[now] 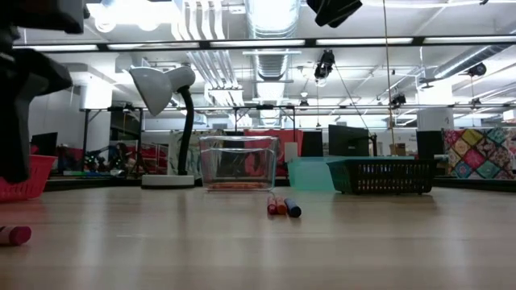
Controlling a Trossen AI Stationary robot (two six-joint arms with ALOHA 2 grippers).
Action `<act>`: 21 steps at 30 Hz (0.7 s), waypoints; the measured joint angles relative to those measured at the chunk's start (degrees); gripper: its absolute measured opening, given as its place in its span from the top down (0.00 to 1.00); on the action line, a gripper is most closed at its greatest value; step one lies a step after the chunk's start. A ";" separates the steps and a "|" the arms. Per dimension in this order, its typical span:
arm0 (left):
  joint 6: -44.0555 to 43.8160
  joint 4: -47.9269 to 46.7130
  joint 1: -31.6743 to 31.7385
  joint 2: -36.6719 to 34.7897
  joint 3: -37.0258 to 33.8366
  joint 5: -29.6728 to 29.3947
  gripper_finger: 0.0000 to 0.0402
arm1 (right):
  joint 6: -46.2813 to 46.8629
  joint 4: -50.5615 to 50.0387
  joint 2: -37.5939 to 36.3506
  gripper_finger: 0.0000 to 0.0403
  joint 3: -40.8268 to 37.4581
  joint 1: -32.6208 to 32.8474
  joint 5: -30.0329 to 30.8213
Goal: Sort crayons
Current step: Put the red crayon into the black bin
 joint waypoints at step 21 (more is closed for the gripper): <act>-4.59 1.28 -3.36 2.71 2.94 0.62 0.65 | 5.94 0.25 -0.02 0.72 -3.33 5.04 0.79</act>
